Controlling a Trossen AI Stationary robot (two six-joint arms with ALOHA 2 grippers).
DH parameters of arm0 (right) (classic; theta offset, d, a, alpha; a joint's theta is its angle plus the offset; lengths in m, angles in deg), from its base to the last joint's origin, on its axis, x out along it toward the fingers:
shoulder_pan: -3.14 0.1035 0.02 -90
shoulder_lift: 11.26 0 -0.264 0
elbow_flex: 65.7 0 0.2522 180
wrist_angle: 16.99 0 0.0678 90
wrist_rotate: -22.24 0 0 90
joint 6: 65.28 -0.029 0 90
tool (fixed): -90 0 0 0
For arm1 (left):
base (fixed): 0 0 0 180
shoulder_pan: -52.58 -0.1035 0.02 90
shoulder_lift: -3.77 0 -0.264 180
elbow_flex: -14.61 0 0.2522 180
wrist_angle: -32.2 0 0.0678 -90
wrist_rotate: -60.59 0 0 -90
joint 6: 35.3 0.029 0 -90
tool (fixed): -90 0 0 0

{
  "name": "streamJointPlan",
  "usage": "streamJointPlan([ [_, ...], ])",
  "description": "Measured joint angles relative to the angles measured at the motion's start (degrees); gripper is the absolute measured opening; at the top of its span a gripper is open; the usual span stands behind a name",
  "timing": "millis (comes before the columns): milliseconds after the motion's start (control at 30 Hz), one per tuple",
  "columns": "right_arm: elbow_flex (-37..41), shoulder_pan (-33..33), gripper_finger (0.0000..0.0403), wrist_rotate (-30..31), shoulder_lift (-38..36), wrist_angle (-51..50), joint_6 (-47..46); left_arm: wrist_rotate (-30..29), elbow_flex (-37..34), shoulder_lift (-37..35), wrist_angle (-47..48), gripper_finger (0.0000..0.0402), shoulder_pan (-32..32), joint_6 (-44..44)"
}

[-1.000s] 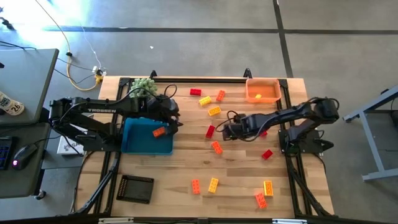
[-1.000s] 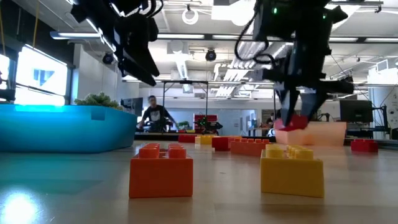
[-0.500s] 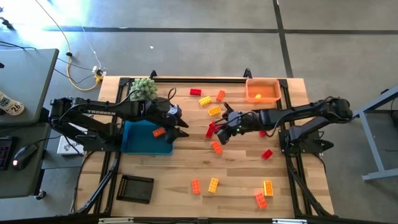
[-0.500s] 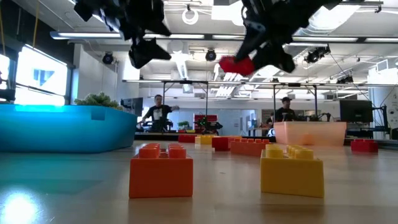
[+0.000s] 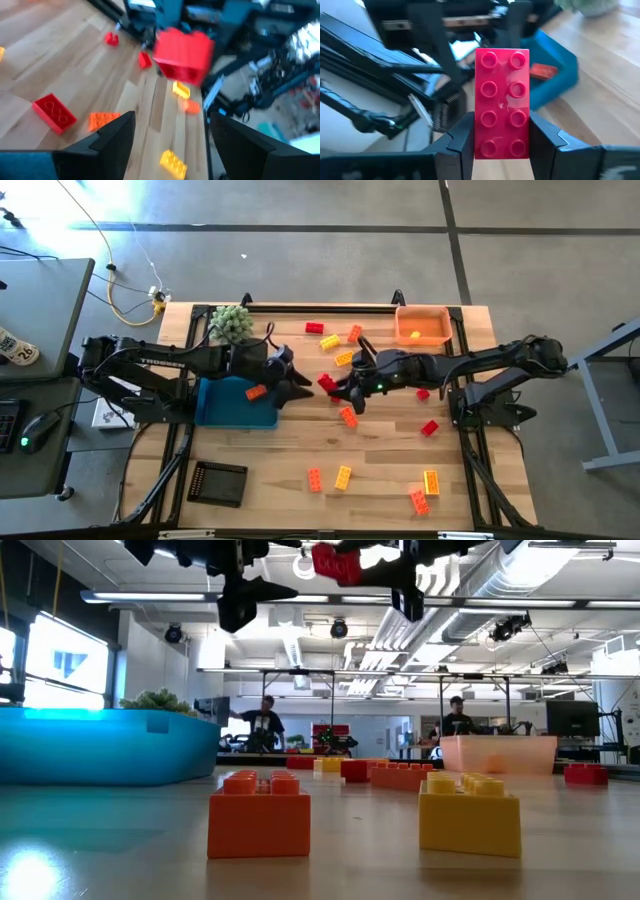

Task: Sort & place blocks by color
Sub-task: Put the red game piece into the black bin

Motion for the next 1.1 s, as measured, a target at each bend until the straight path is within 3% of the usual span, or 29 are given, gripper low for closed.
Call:
streamJointPlan([
  [433,0.0,-0.3,0.0115,2.6,0.0,6.1,-2.0,-5.2,0.0,0.0,-8.1,0.0246,0.0,-8.1],
  [833,0.0,-1.5,0.0115,2.9,-0.1,10.5,-2.4,-4.3,-0.1,-0.1,-12.2,0.0246,-0.1,-8.1],
  [1100,-0.1,-2.9,0.0115,6.2,0.1,13.6,-2.7,-1.9,0.0,0.0,-14.4,0.0246,-0.1,-8.1],
])
